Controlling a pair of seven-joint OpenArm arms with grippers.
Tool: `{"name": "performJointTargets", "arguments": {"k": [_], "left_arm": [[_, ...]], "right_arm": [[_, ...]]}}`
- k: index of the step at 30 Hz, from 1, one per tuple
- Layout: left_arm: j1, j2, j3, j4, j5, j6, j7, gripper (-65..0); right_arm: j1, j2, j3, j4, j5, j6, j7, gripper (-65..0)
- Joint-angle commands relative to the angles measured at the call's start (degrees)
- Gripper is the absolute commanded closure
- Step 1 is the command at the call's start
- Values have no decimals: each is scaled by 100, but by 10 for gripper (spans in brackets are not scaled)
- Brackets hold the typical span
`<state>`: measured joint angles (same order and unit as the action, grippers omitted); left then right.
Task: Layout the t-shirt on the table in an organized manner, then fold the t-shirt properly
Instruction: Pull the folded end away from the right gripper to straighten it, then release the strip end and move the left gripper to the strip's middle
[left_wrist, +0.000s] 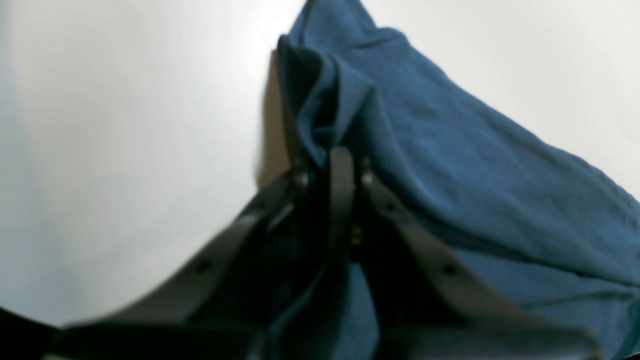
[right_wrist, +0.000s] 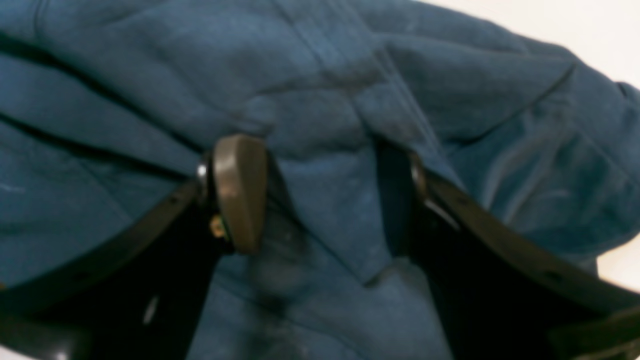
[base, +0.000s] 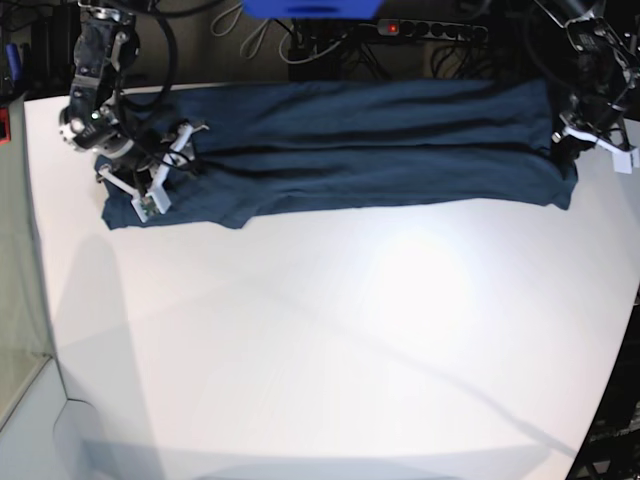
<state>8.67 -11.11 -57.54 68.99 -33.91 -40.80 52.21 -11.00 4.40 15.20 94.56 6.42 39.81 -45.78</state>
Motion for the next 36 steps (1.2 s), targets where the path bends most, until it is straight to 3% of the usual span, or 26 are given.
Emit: {"name": "performJointTargets", "arguments": {"k": [1,7,19,27,32,36], "left_arm": [[43,-9,18,-38,442,80,595,-2],[-124,-212,35,578,-68,80,604,-2],[-1047,-229,88,1088,-15,80,648,-2],[-1390,-238,703,1307,-15,80,604,-2],[-1346,-185,1099,1896,-24,400,604,-2],[-1170,52,1380,2354,-15,717,595,-2]], "right_arm": [[15,12,-12,25,-31,19,-112,-363],[32,12,-12,25,-31,19,-130,-363],[41,12,-12,25,-31,19,-112,-363],[446,-58,-12,-1,-31,19,-147,-363],[542,-84,-12,-10,-31,19,-147,-363],[542,-84,-12,-10,-31,19,-147,-363]]}}
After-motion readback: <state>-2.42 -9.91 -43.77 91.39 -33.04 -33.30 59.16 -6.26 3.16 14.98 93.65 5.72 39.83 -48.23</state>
